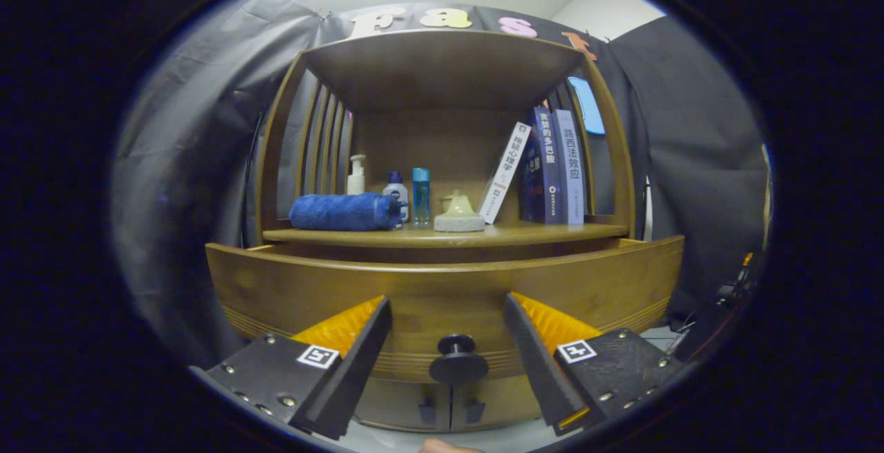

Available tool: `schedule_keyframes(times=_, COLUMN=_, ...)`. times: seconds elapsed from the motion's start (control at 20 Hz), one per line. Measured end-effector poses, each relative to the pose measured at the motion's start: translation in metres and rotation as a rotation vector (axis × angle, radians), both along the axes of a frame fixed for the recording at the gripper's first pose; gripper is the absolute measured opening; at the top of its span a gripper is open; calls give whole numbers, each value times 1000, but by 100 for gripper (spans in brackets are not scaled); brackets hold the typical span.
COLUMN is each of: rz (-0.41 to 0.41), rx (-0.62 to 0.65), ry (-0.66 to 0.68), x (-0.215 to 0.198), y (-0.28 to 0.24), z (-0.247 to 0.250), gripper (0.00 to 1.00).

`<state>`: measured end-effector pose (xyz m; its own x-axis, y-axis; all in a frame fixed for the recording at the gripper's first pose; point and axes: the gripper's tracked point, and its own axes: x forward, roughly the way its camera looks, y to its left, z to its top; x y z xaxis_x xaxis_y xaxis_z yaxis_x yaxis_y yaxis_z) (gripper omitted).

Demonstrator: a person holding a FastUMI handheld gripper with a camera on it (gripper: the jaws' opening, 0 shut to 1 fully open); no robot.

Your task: Pull open the drawer, take out the items inside it, and place them on the countertop above the cabinet.

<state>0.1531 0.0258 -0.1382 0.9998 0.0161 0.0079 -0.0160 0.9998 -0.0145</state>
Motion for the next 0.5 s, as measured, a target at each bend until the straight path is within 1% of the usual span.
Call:
schedule_keyframes(times=0.25, rz=-10, rx=-12, ry=8, x=37, y=3, z=-2, gripper=99)
schedule_keyframes(times=0.5, rz=-1, rx=-20, ry=4, x=50, y=4, z=-3, gripper=99)
